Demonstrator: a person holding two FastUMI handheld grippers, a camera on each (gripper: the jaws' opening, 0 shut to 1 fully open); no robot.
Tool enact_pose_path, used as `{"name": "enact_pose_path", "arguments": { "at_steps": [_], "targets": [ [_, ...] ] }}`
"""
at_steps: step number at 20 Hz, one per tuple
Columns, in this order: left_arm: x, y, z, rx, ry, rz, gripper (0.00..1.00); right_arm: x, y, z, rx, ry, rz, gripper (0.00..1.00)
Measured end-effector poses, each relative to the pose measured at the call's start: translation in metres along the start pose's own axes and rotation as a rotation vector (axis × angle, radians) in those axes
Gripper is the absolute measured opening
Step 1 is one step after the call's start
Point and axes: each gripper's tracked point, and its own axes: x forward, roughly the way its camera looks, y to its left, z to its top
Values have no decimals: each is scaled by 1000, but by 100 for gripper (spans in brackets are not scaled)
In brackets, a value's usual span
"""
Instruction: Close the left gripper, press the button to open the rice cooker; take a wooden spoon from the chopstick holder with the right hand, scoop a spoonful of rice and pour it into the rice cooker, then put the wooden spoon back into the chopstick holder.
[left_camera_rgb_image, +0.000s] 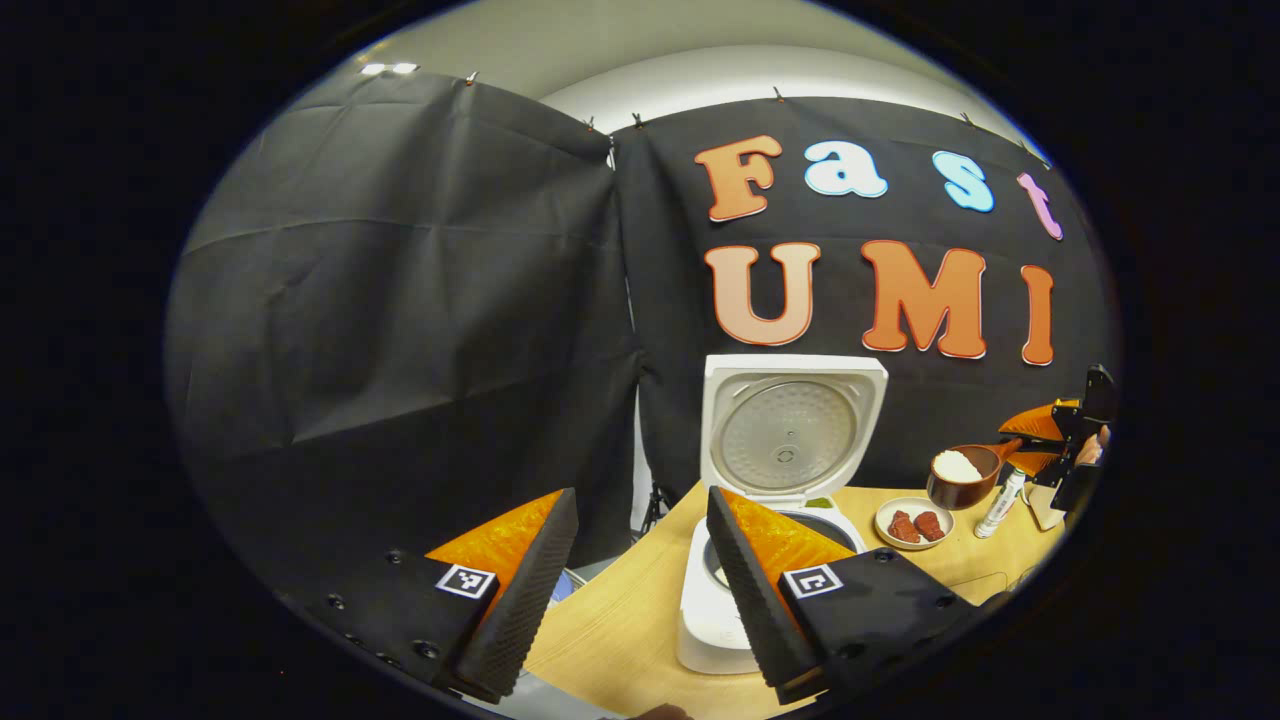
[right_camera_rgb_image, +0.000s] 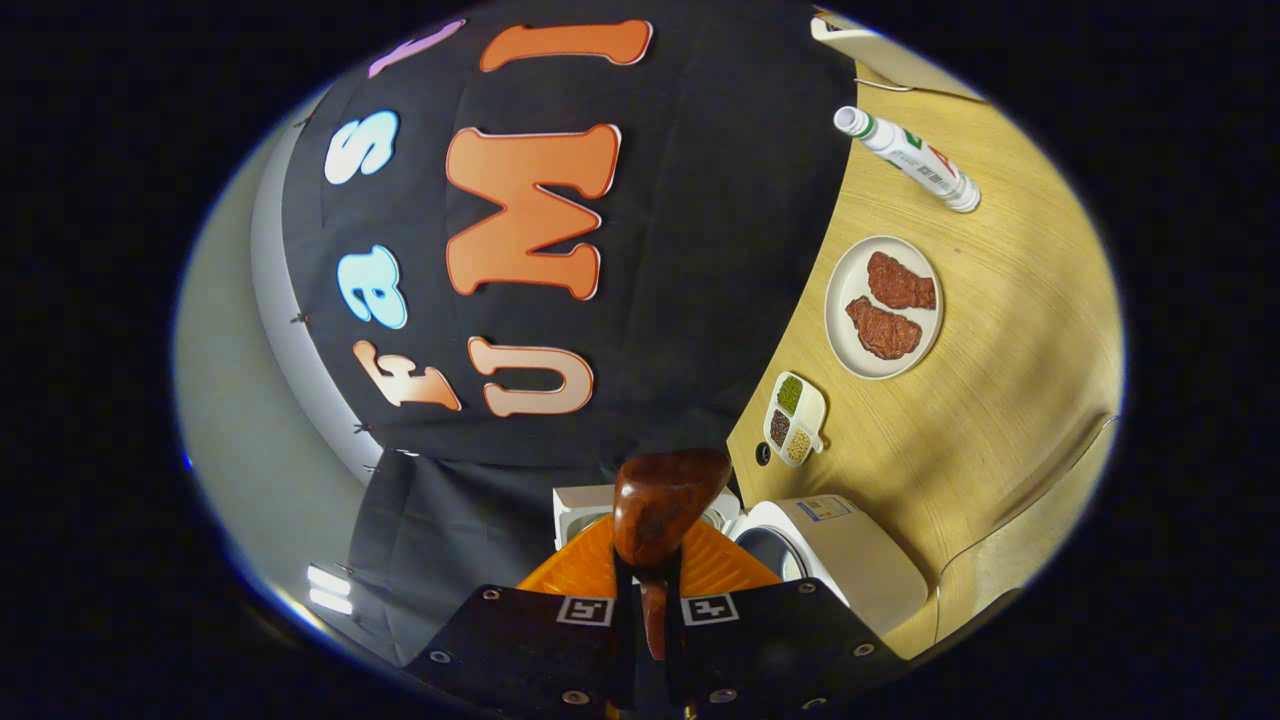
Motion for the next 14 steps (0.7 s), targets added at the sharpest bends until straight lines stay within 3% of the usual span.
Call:
{"name": "enact_pose_path", "arguments": {
  "at_steps": [6,11,14],
  "targets": [
    [8,54,-30,-24,64,57,89,60,27,-49,-312,32,-65,11],
    [20,75,-40,-21,91,71,90,91,16,-62,-683,-16,-190,12],
    [26,85,-49,-14,110,69,90,98,15,-72,-799,-28,-217,11]
  ]
}}
